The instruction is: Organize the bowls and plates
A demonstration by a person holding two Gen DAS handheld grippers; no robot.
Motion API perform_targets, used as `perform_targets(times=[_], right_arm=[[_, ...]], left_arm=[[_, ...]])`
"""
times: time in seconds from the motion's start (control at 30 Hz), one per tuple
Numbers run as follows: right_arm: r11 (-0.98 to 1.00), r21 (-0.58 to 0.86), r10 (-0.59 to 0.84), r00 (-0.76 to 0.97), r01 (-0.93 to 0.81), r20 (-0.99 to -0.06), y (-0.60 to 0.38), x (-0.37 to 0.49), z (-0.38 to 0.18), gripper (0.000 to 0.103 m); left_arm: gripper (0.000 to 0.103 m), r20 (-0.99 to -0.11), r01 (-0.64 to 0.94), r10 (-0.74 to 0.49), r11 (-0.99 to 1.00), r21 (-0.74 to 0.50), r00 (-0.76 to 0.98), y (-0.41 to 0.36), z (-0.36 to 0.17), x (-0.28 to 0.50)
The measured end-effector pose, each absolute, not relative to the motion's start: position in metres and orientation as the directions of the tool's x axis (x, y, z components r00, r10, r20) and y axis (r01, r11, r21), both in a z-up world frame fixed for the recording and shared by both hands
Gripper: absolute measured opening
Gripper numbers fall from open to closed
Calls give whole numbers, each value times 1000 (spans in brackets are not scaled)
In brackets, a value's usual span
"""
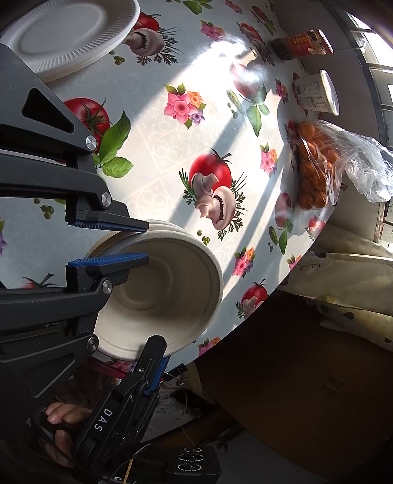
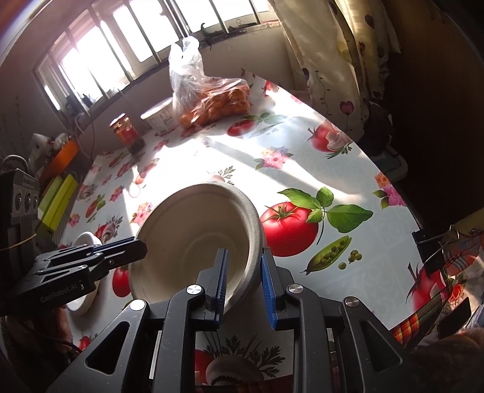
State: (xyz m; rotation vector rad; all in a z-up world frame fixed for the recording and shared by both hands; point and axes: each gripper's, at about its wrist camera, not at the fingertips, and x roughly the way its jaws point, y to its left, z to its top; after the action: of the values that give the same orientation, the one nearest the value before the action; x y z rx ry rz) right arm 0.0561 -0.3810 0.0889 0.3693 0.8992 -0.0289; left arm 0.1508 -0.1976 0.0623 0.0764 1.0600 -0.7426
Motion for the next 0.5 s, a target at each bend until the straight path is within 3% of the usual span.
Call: perform_targets(times=[0.1,0.5], right_arm=[[937,300,126,627,179,-769,-380,56,89,24],[943,277,105,624,185,-774,-377,53,88,35]], left_arm=[[23,-808,593,-519,755,-281,278,-199,64,149],[23,-805,586,-520,759,-282,286,-197,67,150]])
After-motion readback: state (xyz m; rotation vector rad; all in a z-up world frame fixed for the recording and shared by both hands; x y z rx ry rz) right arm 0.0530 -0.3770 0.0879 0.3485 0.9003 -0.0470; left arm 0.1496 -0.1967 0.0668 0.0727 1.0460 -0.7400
